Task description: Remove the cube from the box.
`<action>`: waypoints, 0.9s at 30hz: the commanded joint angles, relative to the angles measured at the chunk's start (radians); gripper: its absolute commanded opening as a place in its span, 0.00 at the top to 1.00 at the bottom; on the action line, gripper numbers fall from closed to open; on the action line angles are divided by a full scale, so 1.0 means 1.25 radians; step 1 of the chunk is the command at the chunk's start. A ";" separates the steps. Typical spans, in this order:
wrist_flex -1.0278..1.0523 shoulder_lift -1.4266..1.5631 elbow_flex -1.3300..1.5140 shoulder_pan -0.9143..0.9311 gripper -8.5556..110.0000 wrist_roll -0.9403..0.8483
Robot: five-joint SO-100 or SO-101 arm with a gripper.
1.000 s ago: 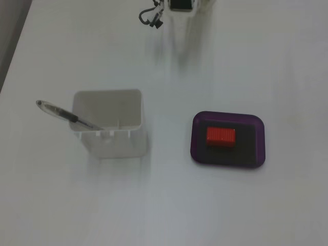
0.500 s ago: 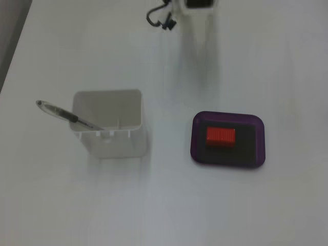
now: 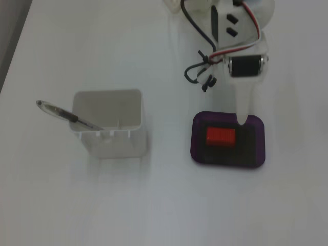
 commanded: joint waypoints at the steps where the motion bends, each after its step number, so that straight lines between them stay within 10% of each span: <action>1: 0.007 -0.083 -0.124 -0.005 0.76 0.004; 27: -0.002 -0.304 -0.172 0.096 0.76 -0.004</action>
